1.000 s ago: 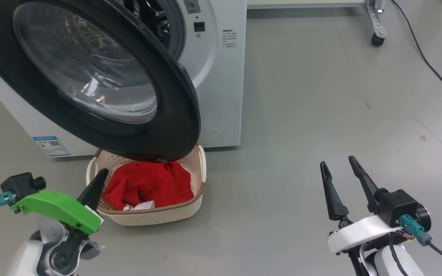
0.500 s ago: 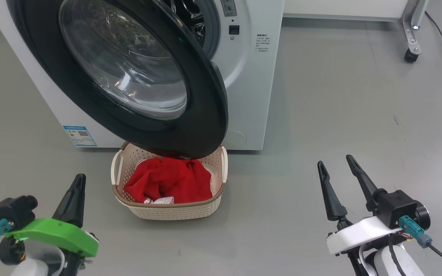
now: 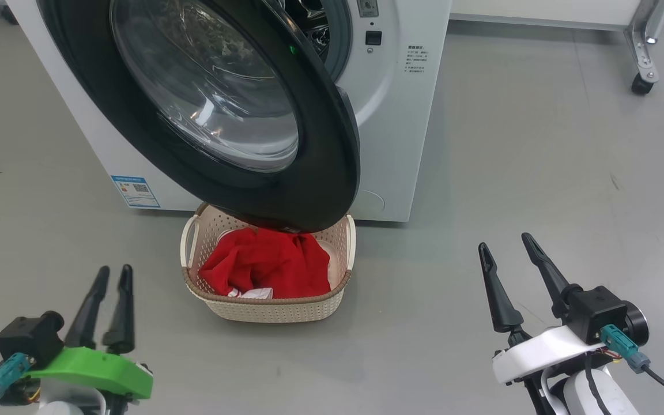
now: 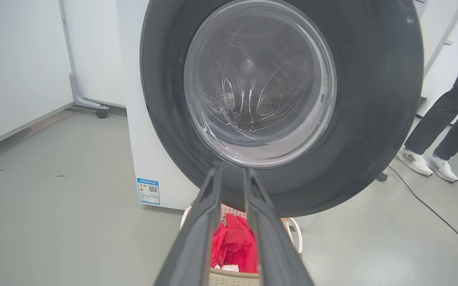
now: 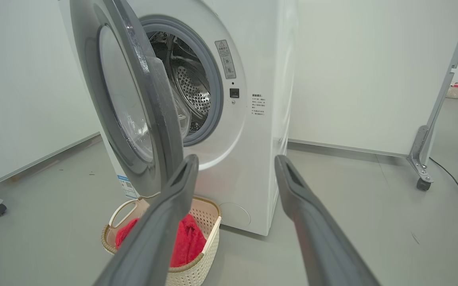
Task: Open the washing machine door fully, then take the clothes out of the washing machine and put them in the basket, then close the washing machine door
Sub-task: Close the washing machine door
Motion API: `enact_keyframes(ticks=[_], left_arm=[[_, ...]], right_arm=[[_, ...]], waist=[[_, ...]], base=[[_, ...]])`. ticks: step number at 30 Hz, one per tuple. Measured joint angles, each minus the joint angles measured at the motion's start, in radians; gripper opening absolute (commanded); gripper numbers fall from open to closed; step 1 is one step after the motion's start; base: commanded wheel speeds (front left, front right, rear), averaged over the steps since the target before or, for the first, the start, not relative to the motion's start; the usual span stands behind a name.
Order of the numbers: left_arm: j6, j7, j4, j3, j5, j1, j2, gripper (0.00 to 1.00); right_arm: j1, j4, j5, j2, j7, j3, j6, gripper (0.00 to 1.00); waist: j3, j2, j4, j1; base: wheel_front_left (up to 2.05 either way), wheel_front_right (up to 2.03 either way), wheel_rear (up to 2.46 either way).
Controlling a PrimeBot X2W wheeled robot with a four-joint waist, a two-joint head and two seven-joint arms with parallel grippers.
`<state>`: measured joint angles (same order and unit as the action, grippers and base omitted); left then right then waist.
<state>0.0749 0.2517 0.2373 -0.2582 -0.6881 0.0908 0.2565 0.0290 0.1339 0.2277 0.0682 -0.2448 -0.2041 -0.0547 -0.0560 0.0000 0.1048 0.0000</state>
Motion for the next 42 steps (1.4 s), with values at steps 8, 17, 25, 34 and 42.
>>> enact_keyframes(ticks=[8, 17, 25, 34, 42], left_arm=[[-0.009, 0.0, 0.008, 0.023, 0.024, -0.015, -0.03, 1.0], [-0.009, 0.0, -0.008, 0.038, 0.066, -0.015, -0.045, 1.0], [-0.009, 0.0, -0.032, 0.05, 0.129, -0.015, -0.054, 1.0], [-0.007, 0.0, -0.042, 0.057, 0.179, -0.02, -0.065, 1.0], [0.001, 0.0, -0.044, 0.062, 0.206, -0.031, -0.082, 1.0]], right_arm=[[0.0, 0.0, 0.0, -0.002, 0.0, 0.0, -0.005, 1.0], [0.0, 0.0, 0.0, -0.002, 0.0, 0.0, -0.006, 1.0], [0.0, 0.0, 0.0, -0.003, 0.0, -0.001, -0.006, 1.0], [0.0, 0.0, 0.0, -0.004, 0.0, -0.001, -0.006, 1.0], [0.0, 0.0, 0.0, -0.004, 0.0, -0.001, -0.006, 1.0]], waist=[[0.0, 0.0, 0.006, 0.0], [0.001, 0.0, 0.003, 0.0], [-0.001, 0.0, 0.001, 0.0], [-0.003, 0.0, -0.001, 0.0], [-0.005, 0.0, 0.0, 0.0]], base=[[0.0, 0.0, 0.0], [0.0, 0.0, 0.0], [0.0, 0.0, 0.0], [0.0, 0.0, 0.0], [0.0, 0.0, 0.0]])
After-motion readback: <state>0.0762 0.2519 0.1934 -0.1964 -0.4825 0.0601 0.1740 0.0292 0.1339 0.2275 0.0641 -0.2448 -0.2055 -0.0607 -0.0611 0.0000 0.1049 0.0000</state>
